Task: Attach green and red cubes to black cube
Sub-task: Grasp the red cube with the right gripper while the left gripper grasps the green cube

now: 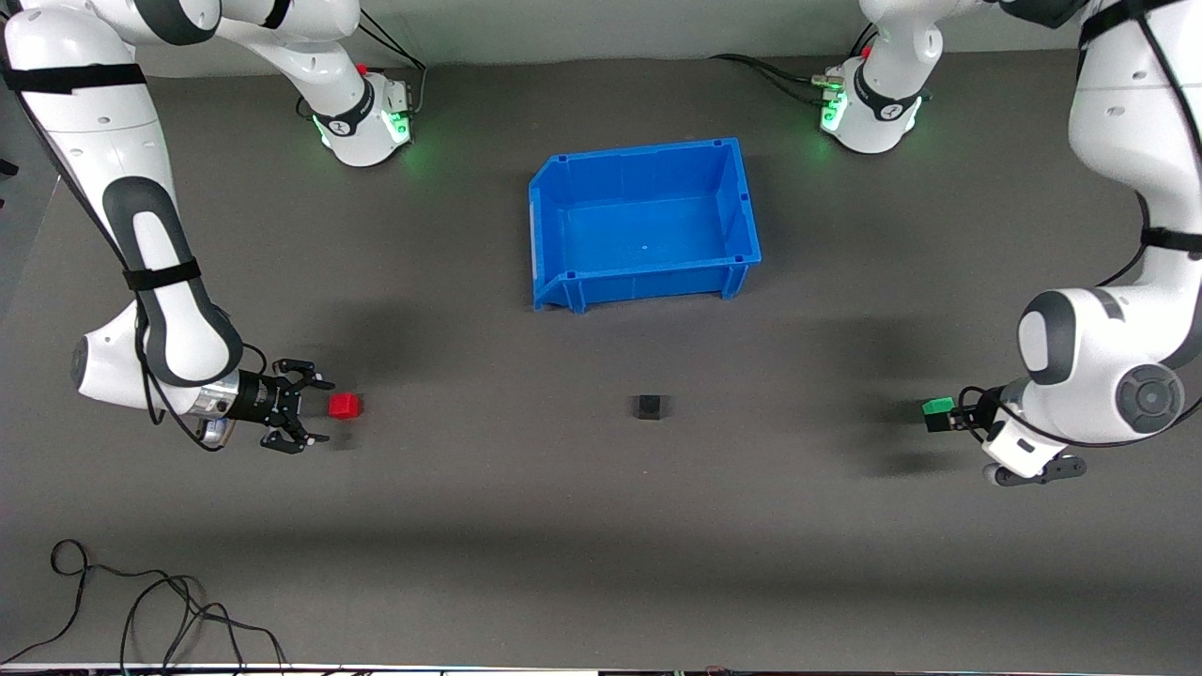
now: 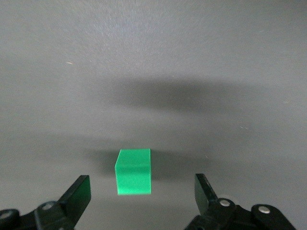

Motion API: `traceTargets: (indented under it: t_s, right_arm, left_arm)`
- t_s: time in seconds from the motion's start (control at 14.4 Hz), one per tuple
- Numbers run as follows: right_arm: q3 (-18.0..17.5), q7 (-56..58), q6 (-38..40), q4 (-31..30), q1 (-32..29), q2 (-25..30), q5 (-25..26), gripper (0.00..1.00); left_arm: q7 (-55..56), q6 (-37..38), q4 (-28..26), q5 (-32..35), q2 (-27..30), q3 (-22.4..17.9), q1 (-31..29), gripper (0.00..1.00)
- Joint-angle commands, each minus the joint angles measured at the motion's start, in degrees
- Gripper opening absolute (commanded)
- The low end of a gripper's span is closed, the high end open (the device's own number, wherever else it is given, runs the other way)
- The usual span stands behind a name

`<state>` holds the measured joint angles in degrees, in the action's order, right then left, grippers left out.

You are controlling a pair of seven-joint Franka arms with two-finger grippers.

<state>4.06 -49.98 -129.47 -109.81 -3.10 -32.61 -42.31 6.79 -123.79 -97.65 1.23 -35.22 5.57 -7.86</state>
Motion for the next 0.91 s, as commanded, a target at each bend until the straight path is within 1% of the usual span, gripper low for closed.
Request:
traceTargets:
  t_s: [0.0, 0.07, 0.14, 0.28, 0.35, 0.42, 0.56, 0.63, 0.7, 0.84]
  right_arm:
    - [0.1, 2.6, -1.0, 0.0, 0.4, -1.0, -2.9, 1.00]
    - [0.1, 2.6, -1.0, 0.0, 0.4, -1.2, -2.9, 0.99]
    - [0.1, 2.6, -1.0, 0.0, 0.5, -1.4, -2.9, 0.98]
    - [0.1, 2.6, -1.0, 0.0, 0.5, -1.5, -2.9, 0.83]
    - [0.0, 2.6, -1.0, 0.0, 0.5, -1.5, -2.9, 0.74]
    - [0.0, 2.6, -0.9, 0.0, 0.5, -1.5, -2.9, 0.62]
    - [0.1, 2.6, -0.9, 0.0, 0.5, -1.5, -2.9, 0.47]
    - [0.1, 2.6, -0.9, 0.1, 0.5, -1.5, -2.9, 0.43]
    - [0.0, 2.5, -0.9, 0.1, 0.5, -1.5, -2.9, 0.42]
    - [0.0, 2.3, -0.7, 0.2, 0.5, -1.5, -2.9, 0.42]
  left_arm:
    - [1.4, -1.2, -0.5, 0.6, -0.9, -0.1, -0.2, 0.90]
    - [1.5, -1.3, -1.5, 0.5, -0.9, -0.1, -0.1, 0.77]
    - [1.5, -1.3, -1.9, 0.6, -0.9, -0.1, -0.4, 0.73]
    - [1.5, -0.9, -2.1, 1.1, -0.9, -0.2, -0.3, 0.72]
    - [1.5, -1.0, -2.5, 1.2, -0.9, -0.1, -0.3, 0.72]
    - [1.5, -1.1, -2.9, 1.2, -0.9, -0.2, -0.2, 0.72]
    - [1.4, -0.9, -3.2, 1.4, -0.7, -0.2, -0.3, 0.71]
    - [1.4, -1.1, -3.1, 2.4, -0.7, -0.2, -0.3, 0.70]
    - [1.5, -1.5, -2.9, 3.9, -0.8, -0.2, -0.2, 0.70]
    - [1.5, -3.7, -3.0, 4.6, -1.0, -0.1, -0.3, 0.70]
